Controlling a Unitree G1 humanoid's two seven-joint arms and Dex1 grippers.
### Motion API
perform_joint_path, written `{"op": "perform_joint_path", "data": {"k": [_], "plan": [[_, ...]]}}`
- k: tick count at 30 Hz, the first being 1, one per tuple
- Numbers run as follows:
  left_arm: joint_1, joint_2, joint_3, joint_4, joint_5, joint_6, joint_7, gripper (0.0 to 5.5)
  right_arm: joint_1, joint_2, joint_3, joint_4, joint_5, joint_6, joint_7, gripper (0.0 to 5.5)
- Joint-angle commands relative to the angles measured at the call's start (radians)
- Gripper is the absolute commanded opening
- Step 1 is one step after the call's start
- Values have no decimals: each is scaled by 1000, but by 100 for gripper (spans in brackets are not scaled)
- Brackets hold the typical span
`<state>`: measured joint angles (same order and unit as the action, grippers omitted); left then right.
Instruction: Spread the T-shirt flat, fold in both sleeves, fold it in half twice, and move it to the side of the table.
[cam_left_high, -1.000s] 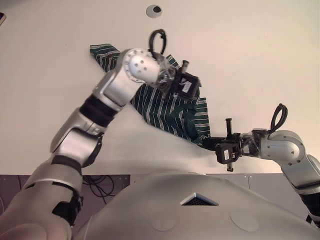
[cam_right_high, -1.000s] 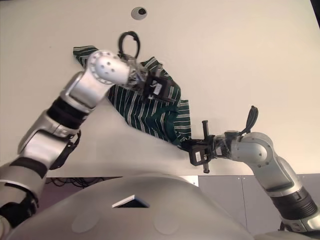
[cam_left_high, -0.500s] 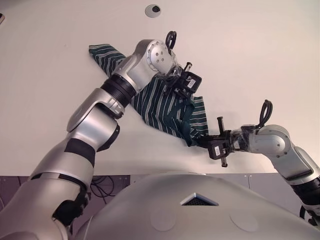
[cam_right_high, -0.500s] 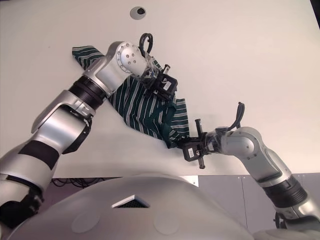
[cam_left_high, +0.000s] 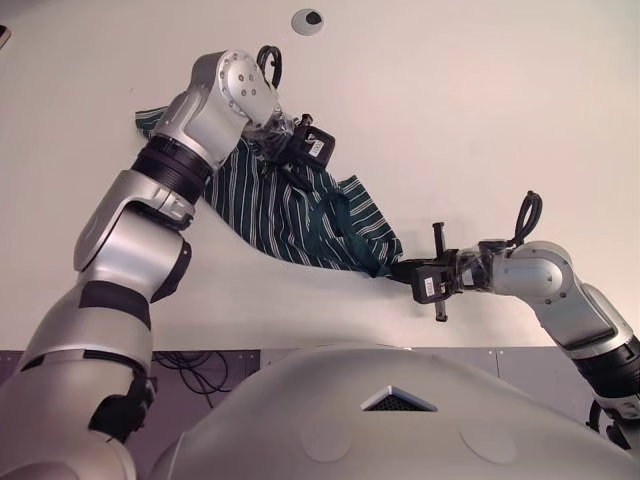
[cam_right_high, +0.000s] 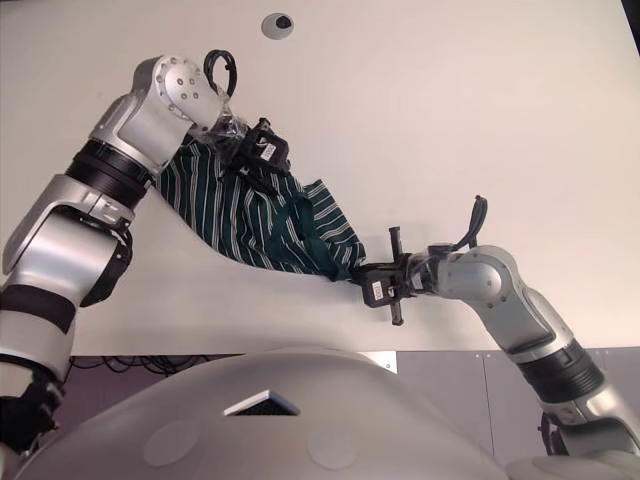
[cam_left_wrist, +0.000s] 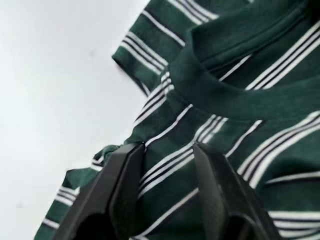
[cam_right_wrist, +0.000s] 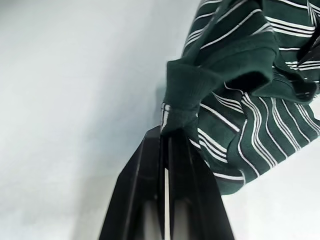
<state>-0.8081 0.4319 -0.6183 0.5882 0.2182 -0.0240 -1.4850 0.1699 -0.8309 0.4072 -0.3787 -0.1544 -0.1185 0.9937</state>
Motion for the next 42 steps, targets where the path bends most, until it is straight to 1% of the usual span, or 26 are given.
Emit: {"op": "perform_joint_path", "data": {"k": [1,5,7,9,12,18,22,30,33,37,42], "plan": [[14,-23,40,-36,-70,50,-48,175,-3,-1,12,42,-12,19,7,0],[9,-76,77,-40,-124,79,-26,175,-13,-1,16,57,-9,17,10,0],[3,-87,72,-41,-119,77,-19,175,-18,0,18,57,-7,20,12,0],[-5,-92,58,-23,-90,38,0,175,-20,0,21,59,-7,20,11,0],[-46,-105,32,57,-10,-60,86,175,-21,4,29,55,-10,27,8,0],[-95,-69,-9,112,73,-80,48,175,-24,6,43,58,-11,32,-1,0],[-145,-48,-27,216,137,-117,57,175,-25,12,54,74,-21,31,-18,0],[-141,-111,-22,326,159,-176,118,175,-32,16,69,78,-18,34,-31,0],[-139,-120,-37,369,192,-185,151,175,-31,14,71,85,-16,28,-33,0],[-146,-121,-61,422,232,-209,173,121,-29,14,70,86,-13,26,-42,0],[-132,-112,-64,448,238,-221,154,53,-31,9,60,95,-3,18,-52,0]]}}
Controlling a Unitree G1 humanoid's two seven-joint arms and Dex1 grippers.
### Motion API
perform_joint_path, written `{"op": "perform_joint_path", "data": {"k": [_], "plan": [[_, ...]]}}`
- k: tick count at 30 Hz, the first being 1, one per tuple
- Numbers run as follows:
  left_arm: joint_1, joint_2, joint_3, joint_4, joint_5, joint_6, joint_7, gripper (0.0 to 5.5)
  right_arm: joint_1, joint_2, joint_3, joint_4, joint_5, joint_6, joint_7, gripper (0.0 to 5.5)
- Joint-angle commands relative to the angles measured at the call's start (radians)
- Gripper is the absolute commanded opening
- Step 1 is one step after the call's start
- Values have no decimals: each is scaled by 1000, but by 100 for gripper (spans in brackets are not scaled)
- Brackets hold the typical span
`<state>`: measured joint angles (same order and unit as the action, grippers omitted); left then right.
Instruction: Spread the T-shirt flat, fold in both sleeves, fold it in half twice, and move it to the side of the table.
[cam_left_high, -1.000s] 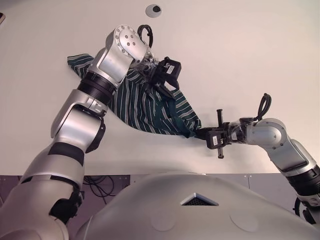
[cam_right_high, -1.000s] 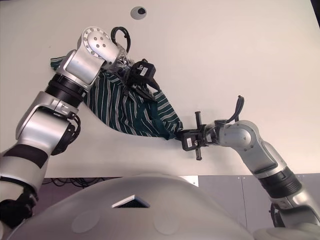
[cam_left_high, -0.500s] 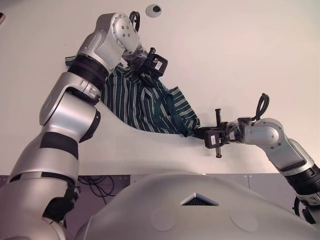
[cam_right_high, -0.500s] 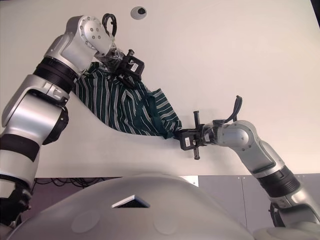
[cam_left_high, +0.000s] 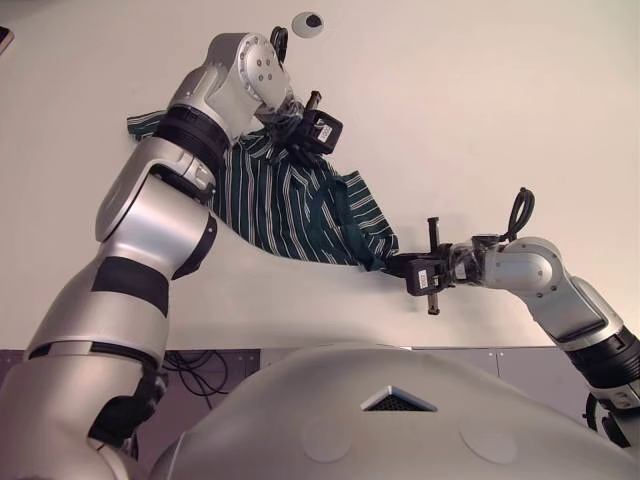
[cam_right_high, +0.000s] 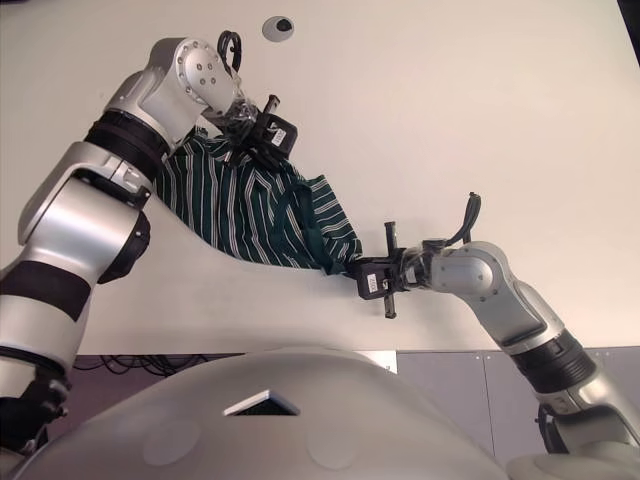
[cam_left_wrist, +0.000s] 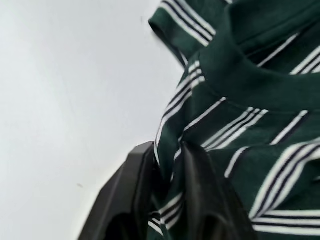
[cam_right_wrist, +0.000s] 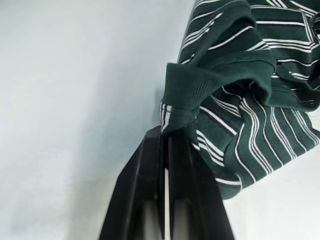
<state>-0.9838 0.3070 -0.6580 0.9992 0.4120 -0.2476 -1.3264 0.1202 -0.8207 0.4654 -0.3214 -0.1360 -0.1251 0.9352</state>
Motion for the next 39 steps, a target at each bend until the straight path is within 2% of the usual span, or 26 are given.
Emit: {"op": "perform_joint_path", "data": {"k": [1,3,6,10,15,21,27,33,39], "plan": [[42,14,-18,36,36,3,-11,37,19,-3,-5,44,-20,23,0,0],[33,11,3,33,14,5,-21,5,16,-4,-18,61,-18,18,-12,0],[21,-2,55,38,-27,0,5,2,-1,5,-40,91,-10,14,-32,0],[-8,5,220,34,-176,-8,44,2,-36,38,-113,136,45,6,-74,0],[-50,101,473,5,-390,7,67,2,-139,74,-252,187,121,31,-139,0],[25,213,636,-112,-514,-7,119,2,-373,118,-396,228,218,148,-190,0],[10,231,692,-91,-510,-45,265,2,-639,141,-495,392,301,240,-223,0],[-127,234,695,17,-410,-81,595,2,-986,193,-417,650,216,146,-192,0],[-307,259,670,224,-317,-79,808,2,-1357,247,-379,1146,126,-33,-185,0]]}}
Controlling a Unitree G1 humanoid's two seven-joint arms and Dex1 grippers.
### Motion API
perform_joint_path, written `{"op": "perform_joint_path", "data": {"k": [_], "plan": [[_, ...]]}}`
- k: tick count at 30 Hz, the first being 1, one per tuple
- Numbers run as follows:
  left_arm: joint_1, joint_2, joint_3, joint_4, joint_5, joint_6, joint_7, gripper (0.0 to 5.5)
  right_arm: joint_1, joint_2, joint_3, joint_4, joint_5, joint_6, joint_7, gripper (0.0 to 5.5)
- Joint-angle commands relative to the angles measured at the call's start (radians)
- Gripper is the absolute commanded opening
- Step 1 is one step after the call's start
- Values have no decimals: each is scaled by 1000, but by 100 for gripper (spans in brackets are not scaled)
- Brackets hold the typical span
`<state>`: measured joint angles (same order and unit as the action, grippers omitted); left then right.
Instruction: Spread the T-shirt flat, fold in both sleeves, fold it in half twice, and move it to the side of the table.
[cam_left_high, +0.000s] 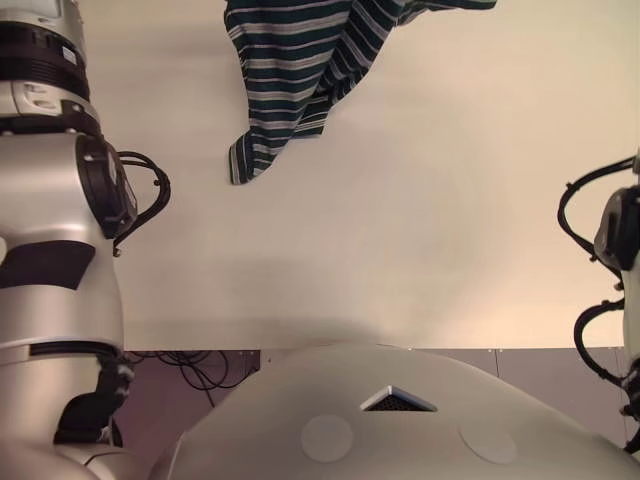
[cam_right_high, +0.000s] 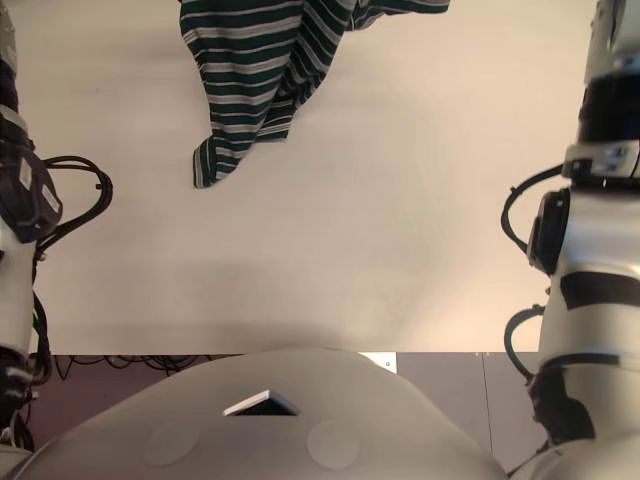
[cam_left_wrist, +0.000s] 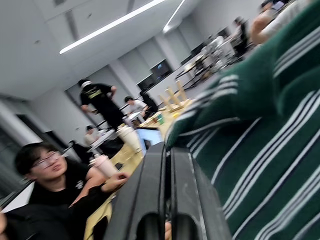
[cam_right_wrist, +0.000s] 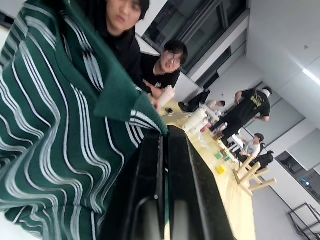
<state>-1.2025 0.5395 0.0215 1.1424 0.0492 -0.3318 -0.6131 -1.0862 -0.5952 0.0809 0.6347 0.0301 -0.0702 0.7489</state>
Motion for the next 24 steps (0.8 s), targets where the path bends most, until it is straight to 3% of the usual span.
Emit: {"op": "perform_joint_path", "data": {"k": [1,7,12,24], "plan": [[-112,35,-14,107,64,17,132,2,-202,35,13,263,-61,-119,-16,0],[-194,69,-28,183,136,92,259,2,-412,77,30,557,-178,-199,-222,0],[-241,77,-35,199,178,112,327,2,-482,77,31,651,-243,-199,-423,0],[-278,119,-25,206,204,136,326,2,-459,33,74,675,-356,-265,-385,0]]}}
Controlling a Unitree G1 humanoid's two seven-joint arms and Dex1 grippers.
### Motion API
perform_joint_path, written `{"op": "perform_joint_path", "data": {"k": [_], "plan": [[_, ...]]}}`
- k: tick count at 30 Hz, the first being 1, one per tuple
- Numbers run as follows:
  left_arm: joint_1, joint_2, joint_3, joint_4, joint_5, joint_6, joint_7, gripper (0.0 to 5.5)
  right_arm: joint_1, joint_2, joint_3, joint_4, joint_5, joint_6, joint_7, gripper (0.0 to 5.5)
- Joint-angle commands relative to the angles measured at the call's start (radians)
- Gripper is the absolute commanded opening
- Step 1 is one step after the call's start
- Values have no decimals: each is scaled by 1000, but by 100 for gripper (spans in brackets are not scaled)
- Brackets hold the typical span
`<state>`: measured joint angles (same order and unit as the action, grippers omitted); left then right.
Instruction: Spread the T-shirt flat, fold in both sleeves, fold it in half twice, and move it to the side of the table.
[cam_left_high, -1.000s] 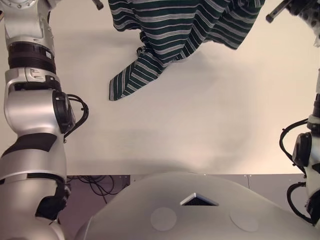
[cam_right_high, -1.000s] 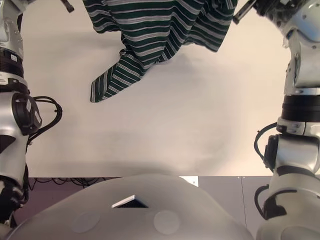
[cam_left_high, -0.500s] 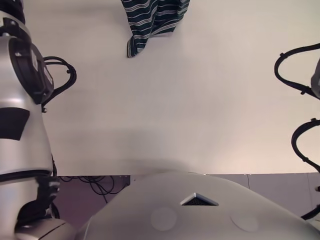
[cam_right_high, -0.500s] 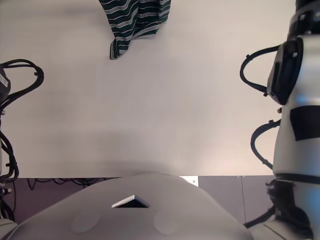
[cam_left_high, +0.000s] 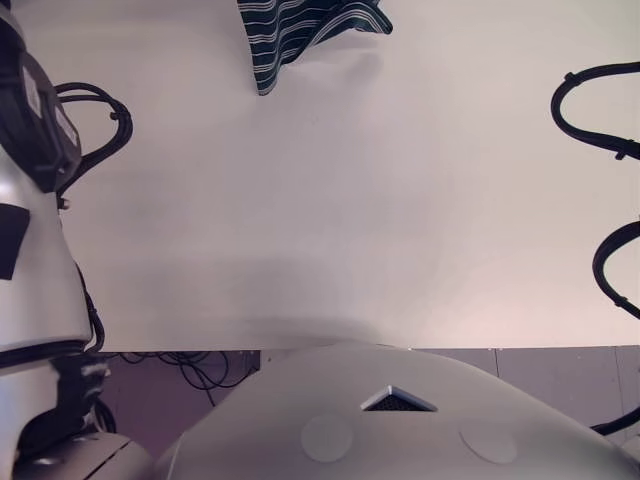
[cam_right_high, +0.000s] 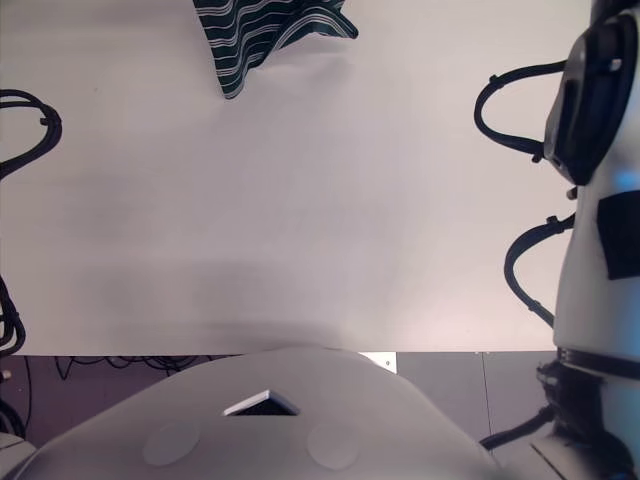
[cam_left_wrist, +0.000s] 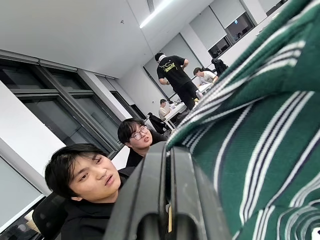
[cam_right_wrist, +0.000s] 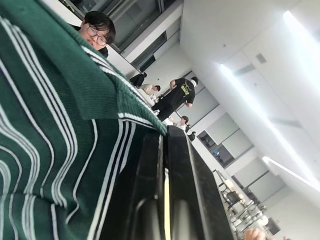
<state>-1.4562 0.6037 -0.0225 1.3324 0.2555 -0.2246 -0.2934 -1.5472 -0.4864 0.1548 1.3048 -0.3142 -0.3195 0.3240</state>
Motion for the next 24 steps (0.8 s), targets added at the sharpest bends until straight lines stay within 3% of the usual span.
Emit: {"op": "perform_joint_path", "data": {"k": [1,8,18,24], "plan": [[-25,50,20,17,-1,37,-3,2,10,-82,-6,6,-4,-21,72,0],[-52,11,-14,24,48,87,0,2,12,-60,-10,16,3,4,210,0],[-111,-36,-39,36,108,146,121,2,-17,-51,20,47,-75,141,-22,0],[-134,-34,-14,34,86,124,96,2,-19,-64,25,43,-104,114,-98,0]]}}
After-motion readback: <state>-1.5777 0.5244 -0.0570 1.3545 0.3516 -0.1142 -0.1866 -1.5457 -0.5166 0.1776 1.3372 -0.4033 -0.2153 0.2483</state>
